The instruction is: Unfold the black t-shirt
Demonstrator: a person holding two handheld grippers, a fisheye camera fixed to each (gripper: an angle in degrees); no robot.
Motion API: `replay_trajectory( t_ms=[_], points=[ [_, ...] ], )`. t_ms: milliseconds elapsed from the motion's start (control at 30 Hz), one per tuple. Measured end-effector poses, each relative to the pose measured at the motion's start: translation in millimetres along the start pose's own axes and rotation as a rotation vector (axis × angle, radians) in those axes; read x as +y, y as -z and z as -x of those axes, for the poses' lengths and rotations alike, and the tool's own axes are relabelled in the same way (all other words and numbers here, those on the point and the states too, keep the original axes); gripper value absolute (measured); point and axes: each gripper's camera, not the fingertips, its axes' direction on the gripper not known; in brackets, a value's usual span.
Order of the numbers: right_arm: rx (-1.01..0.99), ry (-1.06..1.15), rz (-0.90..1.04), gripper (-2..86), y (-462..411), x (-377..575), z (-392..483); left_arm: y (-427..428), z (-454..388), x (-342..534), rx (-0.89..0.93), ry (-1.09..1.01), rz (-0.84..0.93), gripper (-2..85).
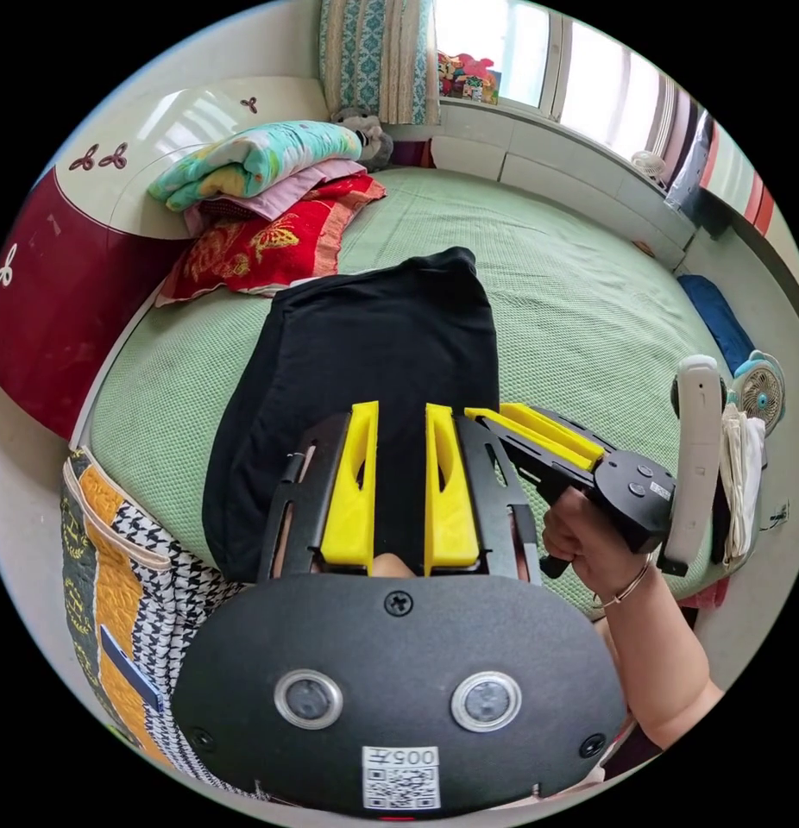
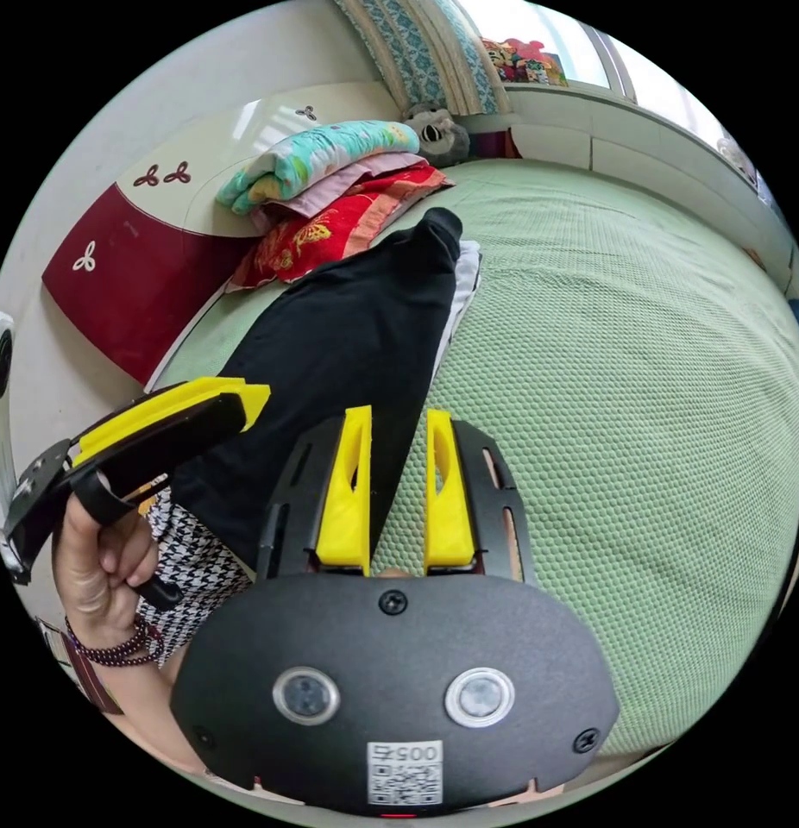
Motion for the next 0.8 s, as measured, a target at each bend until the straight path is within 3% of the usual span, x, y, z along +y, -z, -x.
replay_trajectory(
  t_ms=[267, 533, 800],
  points=[
    [0.02, 0.102, -0.116, 5.4, 6, 2, 25, 5, 14, -1, 0.039, 0.017, -0.001, 9.0],
    [-0.085, 0.013, -0.084, 4.6, -10, -6, 11, 12, 27, -4, 0.067, 0.046, -0.015, 8.8],
    [-0.047, 0.011, -0.079, 2.6, -25, -10, 13, 10, 36, -9, 0.076, 0.04, -0.001, 8.8]
  ],
)
